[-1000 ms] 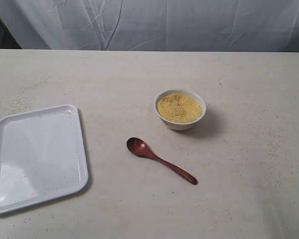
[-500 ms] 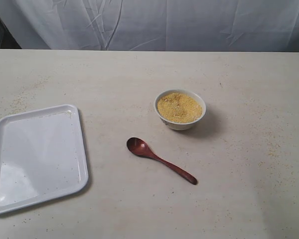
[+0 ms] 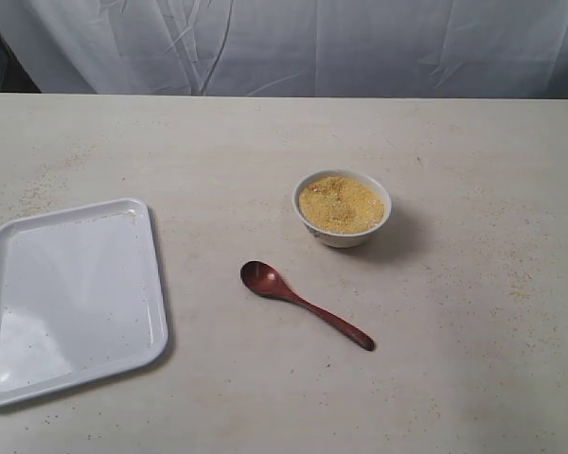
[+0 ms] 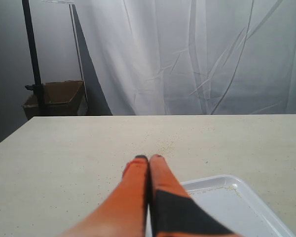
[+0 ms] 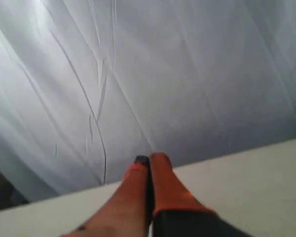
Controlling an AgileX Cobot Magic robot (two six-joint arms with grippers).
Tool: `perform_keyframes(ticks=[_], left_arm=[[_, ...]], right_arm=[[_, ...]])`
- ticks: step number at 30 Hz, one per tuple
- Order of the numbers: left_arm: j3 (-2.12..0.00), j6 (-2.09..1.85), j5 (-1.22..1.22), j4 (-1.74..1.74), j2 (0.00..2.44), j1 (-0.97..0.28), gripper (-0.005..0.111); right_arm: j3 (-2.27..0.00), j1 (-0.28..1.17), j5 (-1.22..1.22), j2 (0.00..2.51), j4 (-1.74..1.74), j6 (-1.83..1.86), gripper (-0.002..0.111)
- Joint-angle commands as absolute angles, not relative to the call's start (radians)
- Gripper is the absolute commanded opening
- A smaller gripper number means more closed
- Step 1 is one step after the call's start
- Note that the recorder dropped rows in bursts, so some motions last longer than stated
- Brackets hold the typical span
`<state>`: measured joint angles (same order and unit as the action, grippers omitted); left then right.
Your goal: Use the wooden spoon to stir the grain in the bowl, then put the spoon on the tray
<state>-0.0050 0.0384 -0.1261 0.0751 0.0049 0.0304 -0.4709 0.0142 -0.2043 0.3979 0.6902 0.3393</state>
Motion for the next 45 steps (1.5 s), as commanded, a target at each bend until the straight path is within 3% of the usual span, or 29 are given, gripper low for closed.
perform_keyframes(ticks=[1,6,16,26,29,36,43,45], left_arm=[[0.0,0.043,-0.126,0.072,0.0,0.026,0.0],[0.0,0.043,-0.126,0.072,0.0,0.026,0.0],[0.0,0.043,-0.126,0.072,0.0,0.026,0.0],[0.0,0.043,-0.126,0.072,0.0,0.026,0.0],[0.0,0.043,-0.126,0.072,0.0,0.026,0.0],[0.0,0.043,-0.126,0.072,0.0,0.026,0.0],[0.0,0.043,-0.126,0.072,0.0,0.026,0.0],[0.0,0.043,-0.126,0.072,0.0,0.026,0.0]], right_arm=[[-0.583,0.011,-0.378,0.609,0.68,0.409,-0.001],[-0.646,0.044,-0.495,0.851,0.69,0.456,-0.001],[-0.646,0.512,-0.315,1.298,0.588,0.471,-0.001],[-0.671,0.683,-0.184,1.591,0.539,0.471,-0.001],[-0.703,0.715,-0.17,1.626,0.477,0.471,0.009],[-0.763,0.717,-0.177,1.734,0.424,0.475,0.065],[-0.8,0.717,-0.224,1.866,0.372,0.475,0.066],[-0.826,0.717,-0.296,1.902,0.295,0.475,0.06]])
